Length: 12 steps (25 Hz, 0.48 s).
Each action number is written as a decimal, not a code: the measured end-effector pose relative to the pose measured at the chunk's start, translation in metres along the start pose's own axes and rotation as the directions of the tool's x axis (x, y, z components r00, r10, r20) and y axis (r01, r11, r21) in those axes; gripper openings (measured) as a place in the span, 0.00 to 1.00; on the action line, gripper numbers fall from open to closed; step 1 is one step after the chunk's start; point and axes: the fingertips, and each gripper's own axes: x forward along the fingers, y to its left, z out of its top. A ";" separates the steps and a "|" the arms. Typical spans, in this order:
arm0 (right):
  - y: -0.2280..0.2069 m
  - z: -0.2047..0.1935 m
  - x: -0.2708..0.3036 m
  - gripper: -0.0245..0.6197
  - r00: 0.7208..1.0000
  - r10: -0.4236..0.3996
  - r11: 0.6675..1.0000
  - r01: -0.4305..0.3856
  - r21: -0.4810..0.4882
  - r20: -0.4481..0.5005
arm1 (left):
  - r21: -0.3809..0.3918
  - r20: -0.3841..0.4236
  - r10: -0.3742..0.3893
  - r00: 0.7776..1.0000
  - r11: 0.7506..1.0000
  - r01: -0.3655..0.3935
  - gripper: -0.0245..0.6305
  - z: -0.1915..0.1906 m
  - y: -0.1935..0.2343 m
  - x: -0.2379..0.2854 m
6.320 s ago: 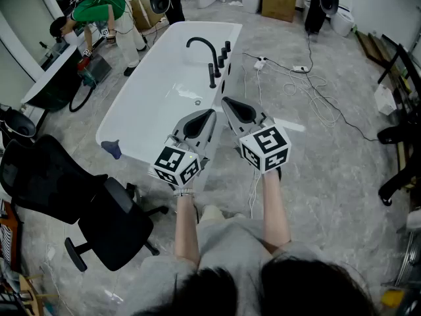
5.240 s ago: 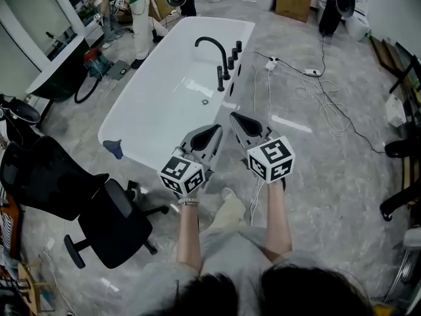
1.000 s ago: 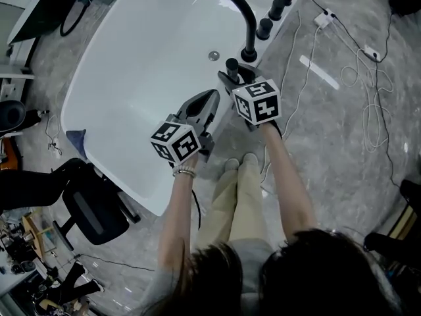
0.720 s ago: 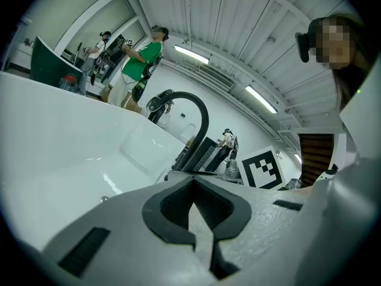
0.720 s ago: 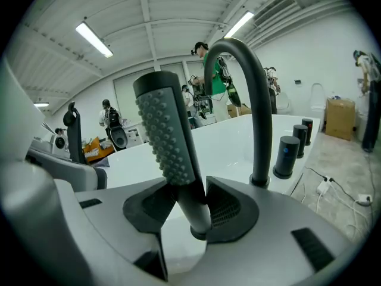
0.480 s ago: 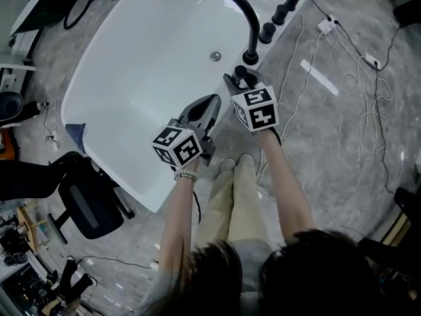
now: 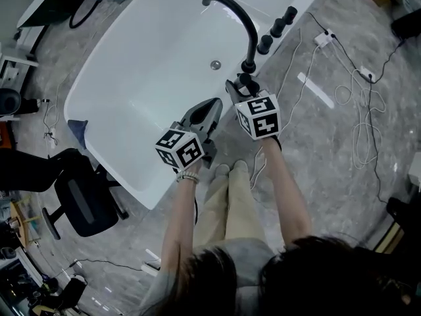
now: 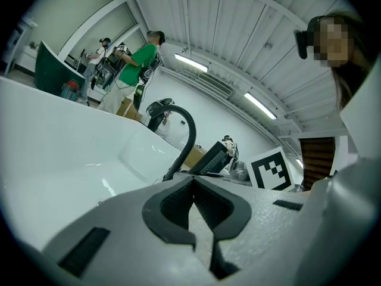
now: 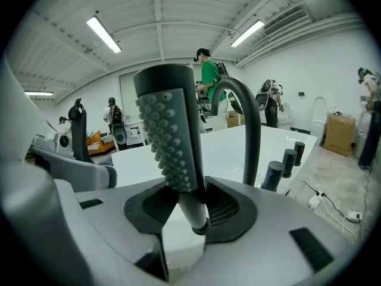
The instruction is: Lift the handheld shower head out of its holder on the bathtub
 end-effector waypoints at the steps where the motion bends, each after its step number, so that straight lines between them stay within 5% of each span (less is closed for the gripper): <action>1: 0.001 0.004 -0.003 0.25 1.000 0.000 1.000 0.000 -0.005 0.005 | 0.001 0.007 0.002 1.000 1.000 -0.002 0.04 0.003 -0.002 -0.002; 12: 0.016 0.059 -0.050 0.25 0.996 -0.016 1.000 0.015 0.004 0.087 | 0.034 0.066 0.010 0.998 0.999 -0.013 0.04 0.044 -0.034 -0.037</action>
